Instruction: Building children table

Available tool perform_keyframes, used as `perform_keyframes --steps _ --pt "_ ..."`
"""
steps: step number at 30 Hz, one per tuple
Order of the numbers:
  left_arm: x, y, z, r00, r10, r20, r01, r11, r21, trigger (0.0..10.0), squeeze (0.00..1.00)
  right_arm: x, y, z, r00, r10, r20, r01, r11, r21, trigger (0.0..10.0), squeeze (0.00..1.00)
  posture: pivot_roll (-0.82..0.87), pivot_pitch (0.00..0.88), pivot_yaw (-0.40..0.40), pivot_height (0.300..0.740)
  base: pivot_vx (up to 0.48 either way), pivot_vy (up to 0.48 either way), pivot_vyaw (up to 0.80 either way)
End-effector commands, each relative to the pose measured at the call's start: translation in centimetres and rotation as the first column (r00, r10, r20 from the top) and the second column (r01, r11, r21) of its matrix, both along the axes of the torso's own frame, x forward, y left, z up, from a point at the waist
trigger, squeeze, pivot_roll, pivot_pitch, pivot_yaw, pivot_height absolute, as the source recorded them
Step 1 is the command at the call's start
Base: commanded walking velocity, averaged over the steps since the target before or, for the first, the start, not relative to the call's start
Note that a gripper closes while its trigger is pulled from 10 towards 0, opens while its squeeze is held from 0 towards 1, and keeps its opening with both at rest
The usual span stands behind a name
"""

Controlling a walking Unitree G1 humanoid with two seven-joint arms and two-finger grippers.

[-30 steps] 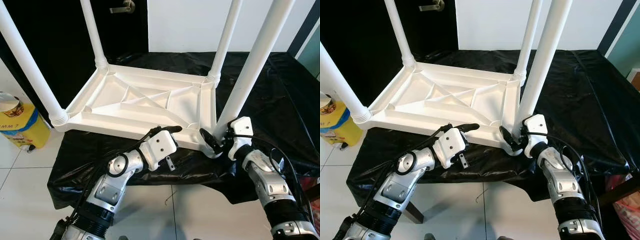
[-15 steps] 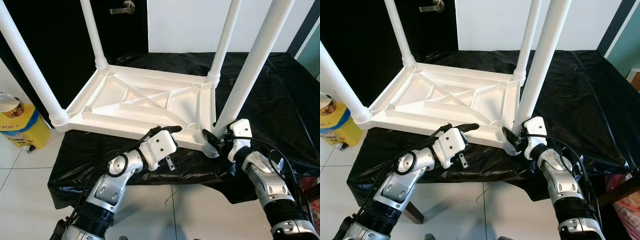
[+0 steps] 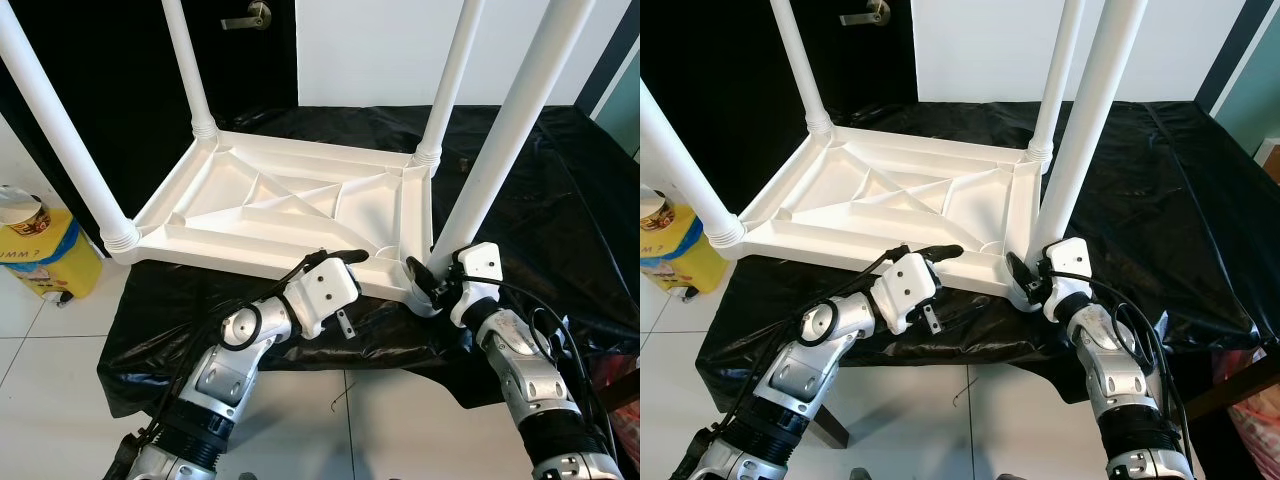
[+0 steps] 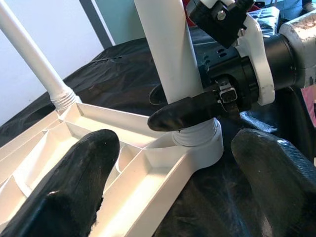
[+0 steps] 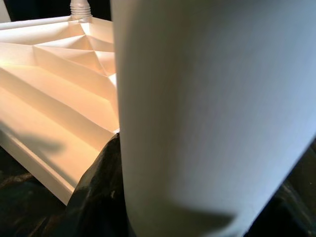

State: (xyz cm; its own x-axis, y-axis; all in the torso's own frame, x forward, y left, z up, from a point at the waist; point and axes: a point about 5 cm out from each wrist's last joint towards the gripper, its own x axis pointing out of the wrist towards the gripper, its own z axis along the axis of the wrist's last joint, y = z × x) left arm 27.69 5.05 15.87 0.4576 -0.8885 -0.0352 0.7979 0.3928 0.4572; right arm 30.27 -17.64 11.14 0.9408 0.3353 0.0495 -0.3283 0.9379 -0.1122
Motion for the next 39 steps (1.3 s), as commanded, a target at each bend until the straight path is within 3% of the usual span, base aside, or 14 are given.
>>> perform_keyframes --steps 1,5,16,21,23,25,28,31,39 --pt "0.2 -0.2 0.0 0.999 0.029 0.012 -0.029 1.000 -0.012 10.0 0.00 -0.6 -0.7 -1.9 0.995 -0.067 -0.080 0.063 0.997 -0.054 10.0 0.00 -0.07 0.015 -0.016 0.740 0.000 0.000 0.00" --pt "0.4 0.1 0.0 0.999 0.037 0.017 -0.037 0.999 -0.010 10.0 0.00 -1.0 -1.0 -2.2 0.980 -0.179 -0.089 0.176 0.984 -0.040 10.0 0.00 -0.06 0.015 -0.025 0.740 0.000 0.000 0.00" --pt "-0.1 0.5 -0.4 1.000 0.026 0.009 -0.026 1.000 0.013 10.0 0.00 -2.0 -0.1 -3.1 0.952 -0.292 -0.093 0.291 0.956 -0.028 10.0 0.00 -0.05 0.022 -0.023 0.740 0.000 0.000 0.00" --pt "-0.3 0.3 -0.6 1.000 0.018 0.005 -0.018 1.000 0.015 10.0 0.00 -2.7 0.4 -3.4 0.895 -0.437 -0.091 0.439 0.898 0.009 10.0 0.00 -0.04 0.014 -0.031 0.740 0.000 0.000 0.00" --pt "-0.3 0.3 -0.6 1.000 0.018 0.005 -0.018 1.000 0.015 10.0 0.00 -2.7 0.4 -3.4 0.895 -0.437 -0.091 0.439 0.898 0.009 10.0 0.00 -0.04 0.014 -0.031 0.740 0.000 0.000 0.00" --pt "-0.4 0.2 -0.9 1.000 0.012 -0.012 -0.012 1.000 0.006 10.0 0.00 -2.8 0.8 -3.2 0.864 -0.495 -0.092 0.500 0.866 0.031 10.0 0.00 -0.05 0.011 -0.026 0.740 0.000 0.000 0.00" --pt "-0.4 0.2 -1.0 1.000 0.009 -0.021 -0.009 1.000 0.002 10.0 0.00 -2.8 0.9 -3.1 0.856 -0.508 -0.092 0.513 0.857 0.038 10.0 0.00 -0.05 0.011 -0.026 0.740 0.000 0.000 0.00" --pt "-0.4 0.0 -1.3 0.998 -0.011 -0.067 0.009 1.000 -0.026 10.0 0.00 -3.0 1.9 -2.4 0.879 -0.473 -0.062 0.476 0.877 0.058 10.0 0.00 -0.08 0.014 -0.008 0.740 0.000 0.000 0.00" --pt "-0.7 -0.3 -1.9 0.992 -0.042 -0.115 0.037 0.999 -0.040 10.0 0.00 -3.2 1.6 -1.9 0.876 -0.482 -0.033 0.483 0.873 0.070 10.0 0.00 -0.09 0.024 0.004 0.740 0.000 0.000 0.00"
